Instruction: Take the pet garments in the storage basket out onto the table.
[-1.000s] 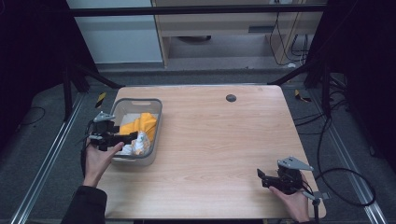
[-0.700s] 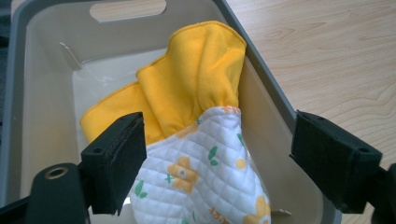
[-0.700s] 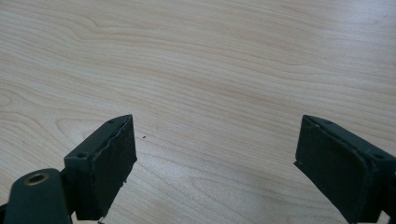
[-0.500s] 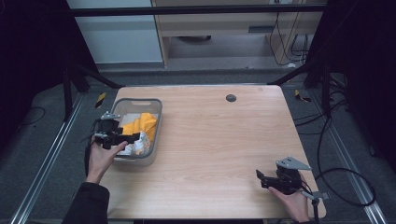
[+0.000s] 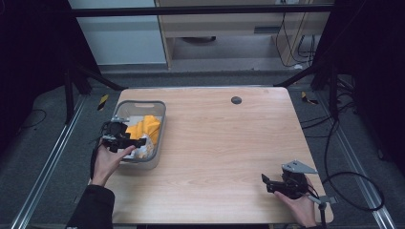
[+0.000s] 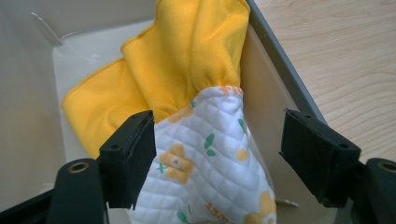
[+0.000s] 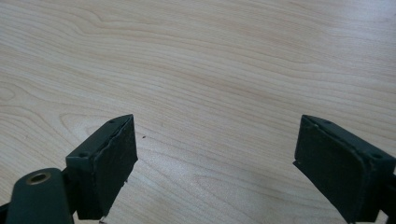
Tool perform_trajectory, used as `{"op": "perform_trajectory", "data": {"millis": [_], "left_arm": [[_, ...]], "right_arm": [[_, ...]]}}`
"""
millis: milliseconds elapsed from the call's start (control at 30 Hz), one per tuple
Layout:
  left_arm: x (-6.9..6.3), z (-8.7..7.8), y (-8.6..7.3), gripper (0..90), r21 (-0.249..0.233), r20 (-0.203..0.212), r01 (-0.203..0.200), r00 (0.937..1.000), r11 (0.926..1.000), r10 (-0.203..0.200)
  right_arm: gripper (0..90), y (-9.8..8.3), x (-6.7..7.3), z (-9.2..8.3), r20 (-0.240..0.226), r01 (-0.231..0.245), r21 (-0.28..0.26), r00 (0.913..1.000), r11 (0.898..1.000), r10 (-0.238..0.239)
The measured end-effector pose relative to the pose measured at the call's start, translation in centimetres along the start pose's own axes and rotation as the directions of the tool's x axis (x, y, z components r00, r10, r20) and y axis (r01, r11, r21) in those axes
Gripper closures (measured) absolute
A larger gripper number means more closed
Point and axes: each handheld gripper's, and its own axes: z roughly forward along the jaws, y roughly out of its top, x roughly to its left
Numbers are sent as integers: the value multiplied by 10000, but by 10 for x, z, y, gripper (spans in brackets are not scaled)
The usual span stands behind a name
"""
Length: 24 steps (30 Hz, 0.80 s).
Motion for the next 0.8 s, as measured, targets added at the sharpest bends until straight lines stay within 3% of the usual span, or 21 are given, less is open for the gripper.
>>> {"op": "perform_trajectory", "data": {"millis": [400, 800], "left_arm": [[-4, 14, 1, 324, 670, -116, -180, 9998, 9976, 188], [-7, 20, 1, 415, 1028, -336, -302, 9989, 9942, 338]], "right_arm": [[130, -1, 0, 1, -23, 146, 88, 9999, 9999, -145], [130, -1, 2, 2, -91, 204, 198, 9998, 9996, -203]]}}
